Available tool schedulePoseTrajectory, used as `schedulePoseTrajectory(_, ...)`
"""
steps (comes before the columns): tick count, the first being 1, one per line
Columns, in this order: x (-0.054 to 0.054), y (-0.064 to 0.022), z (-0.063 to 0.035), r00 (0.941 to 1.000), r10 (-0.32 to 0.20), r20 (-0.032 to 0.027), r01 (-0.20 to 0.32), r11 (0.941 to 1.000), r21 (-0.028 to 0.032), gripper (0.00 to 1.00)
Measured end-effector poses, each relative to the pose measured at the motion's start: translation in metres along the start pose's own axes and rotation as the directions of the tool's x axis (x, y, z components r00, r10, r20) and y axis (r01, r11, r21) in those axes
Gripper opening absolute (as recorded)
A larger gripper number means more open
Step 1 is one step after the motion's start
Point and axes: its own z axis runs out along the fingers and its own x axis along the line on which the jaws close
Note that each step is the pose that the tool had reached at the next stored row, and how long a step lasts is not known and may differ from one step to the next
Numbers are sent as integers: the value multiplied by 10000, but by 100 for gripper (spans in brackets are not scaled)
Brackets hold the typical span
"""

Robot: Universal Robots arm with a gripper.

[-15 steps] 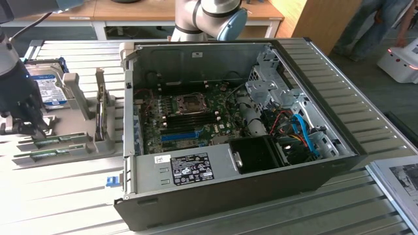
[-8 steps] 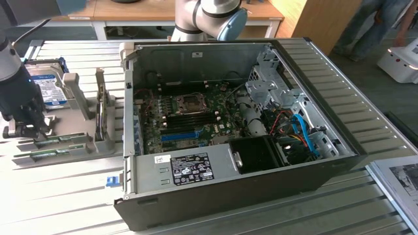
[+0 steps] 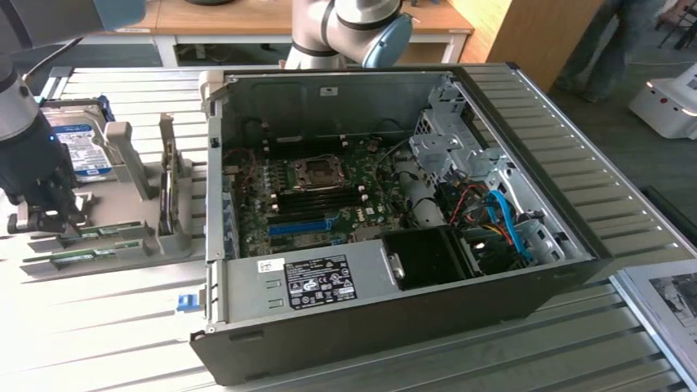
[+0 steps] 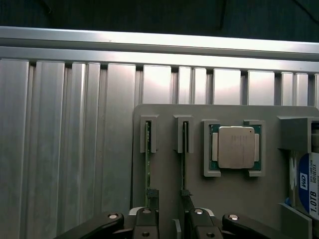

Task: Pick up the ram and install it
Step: 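Pick up the ram and move it above insertion slot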

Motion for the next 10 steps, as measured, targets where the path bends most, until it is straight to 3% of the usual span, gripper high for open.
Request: schedulePoseTrajectory(10,60,1,-1,10000,0,0,0,10000,1,29)
